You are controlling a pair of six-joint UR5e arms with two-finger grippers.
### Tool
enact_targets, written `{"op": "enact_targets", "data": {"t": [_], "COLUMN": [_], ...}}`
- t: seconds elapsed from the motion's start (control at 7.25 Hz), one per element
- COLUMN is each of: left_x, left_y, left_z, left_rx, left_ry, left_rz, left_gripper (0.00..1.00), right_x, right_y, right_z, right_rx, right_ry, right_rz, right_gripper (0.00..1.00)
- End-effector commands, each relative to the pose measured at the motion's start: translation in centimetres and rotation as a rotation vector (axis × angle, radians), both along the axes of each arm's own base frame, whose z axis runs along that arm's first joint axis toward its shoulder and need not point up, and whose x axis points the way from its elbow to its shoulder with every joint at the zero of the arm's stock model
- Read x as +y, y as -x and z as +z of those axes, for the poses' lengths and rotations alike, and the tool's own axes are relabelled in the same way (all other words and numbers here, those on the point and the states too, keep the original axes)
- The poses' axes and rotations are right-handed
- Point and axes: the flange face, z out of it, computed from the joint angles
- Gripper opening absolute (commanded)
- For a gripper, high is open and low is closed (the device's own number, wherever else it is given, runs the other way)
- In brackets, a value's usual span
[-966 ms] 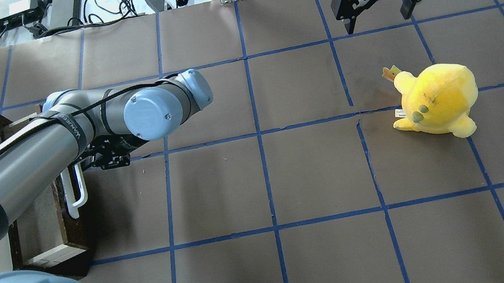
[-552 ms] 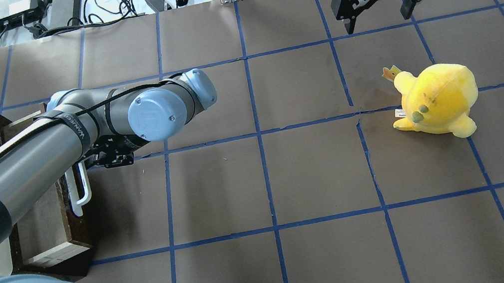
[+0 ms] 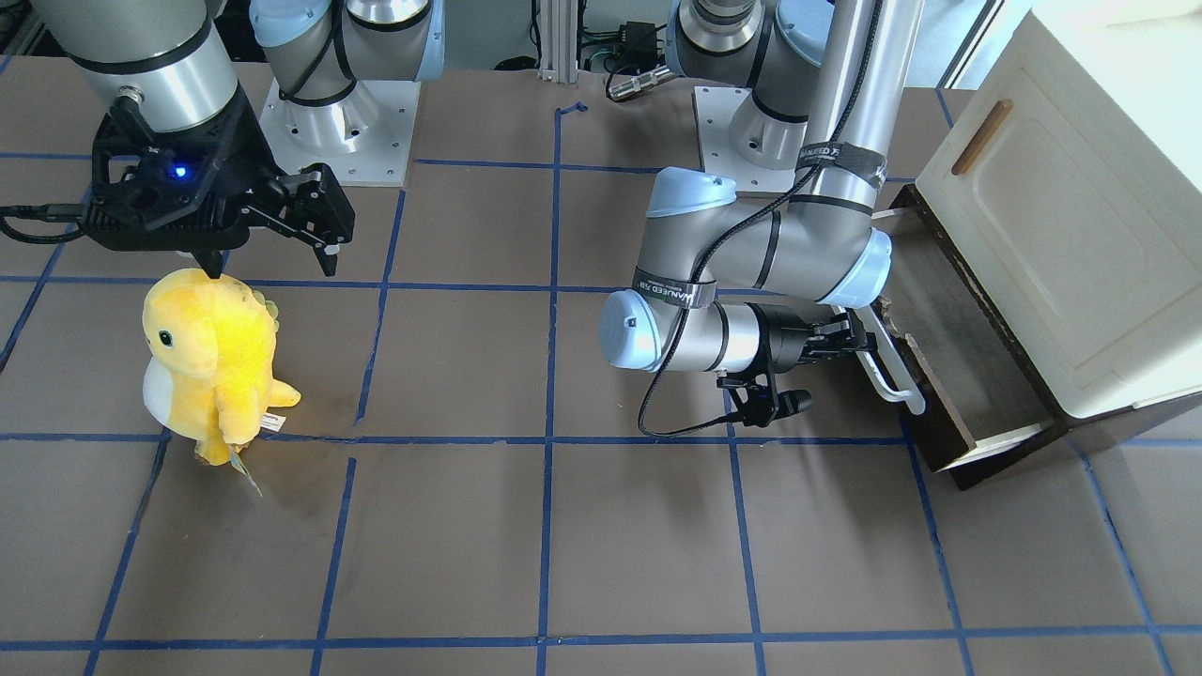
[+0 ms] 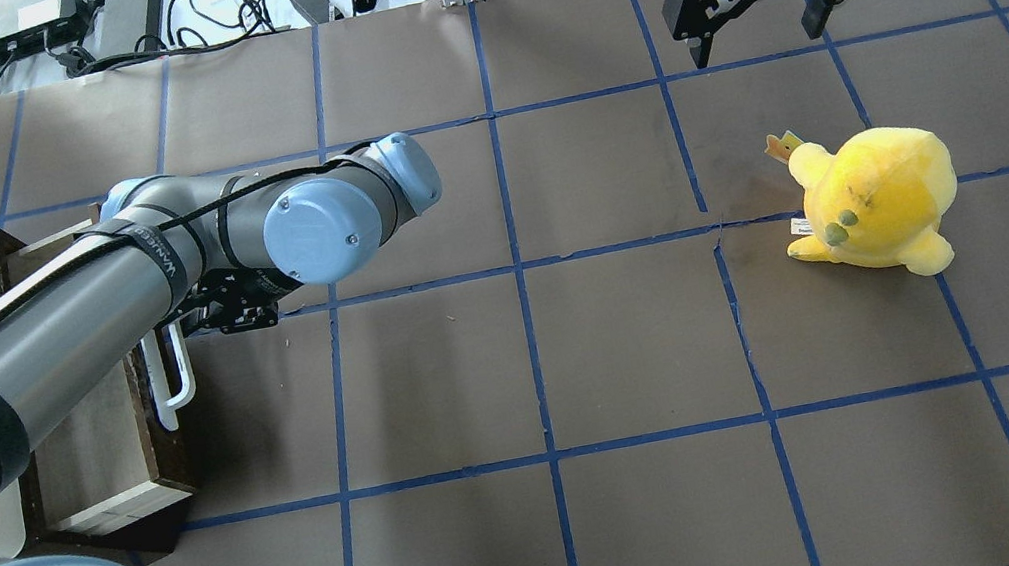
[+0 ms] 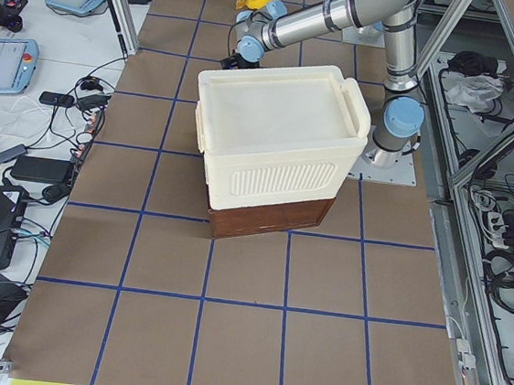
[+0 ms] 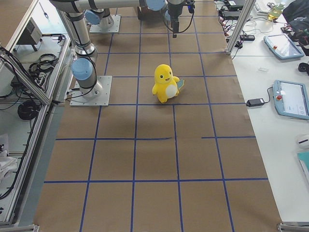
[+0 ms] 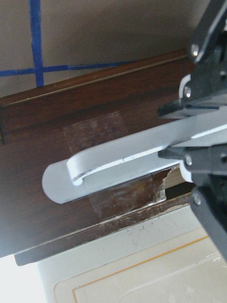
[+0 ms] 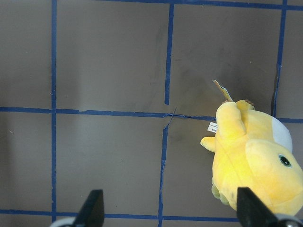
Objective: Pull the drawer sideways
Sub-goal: 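Pull the handle with the left gripper, sliding the drawer out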
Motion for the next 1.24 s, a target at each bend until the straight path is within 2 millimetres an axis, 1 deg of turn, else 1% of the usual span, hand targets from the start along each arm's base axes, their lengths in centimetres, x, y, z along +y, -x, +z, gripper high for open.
{"op": "enact_targets", "data": {"t": [0.0, 0.41, 0.55, 0.69, 0.83, 1.1], "left_x": [0.03, 0.03, 0.03, 0.05, 0.06, 0.07], "left_y": [0.42, 0.43, 0.43, 0.49, 0.49, 0.49], "left_z": [0.0, -0.01, -0.01, 0.1, 0.52, 0.99], "left_rx": [0.016, 0.017, 0.018, 0.019, 0.024, 0.028], "left_ry": [0.011, 0.012, 0.009, -0.014, -0.025, -0.019], "left_rz": [0.006, 0.007, 0.006, -0.008, -0.016, -0.016], "left_gripper": [0.0, 0.0, 0.01, 0.77, 1.0, 1.0], "right_x": [0.0, 0.0, 0.0, 0.0, 0.0, 0.0], "right_y": [0.0, 0.0, 0.0, 0.0, 0.0, 0.0], "right_z": [0.0, 0.0, 0.0, 0.0, 0.0, 0.0], "right_rx": [0.0, 0.0, 0.0, 0.0, 0.0, 0.0], "right_ry": [0.0, 0.0, 0.0, 0.0, 0.0, 0.0], "right_rz": [0.0, 0.0, 0.0, 0.0, 0.0, 0.0], "right_gripper": [1.0, 1.0, 1.0, 1.0, 1.0, 1.0]}}
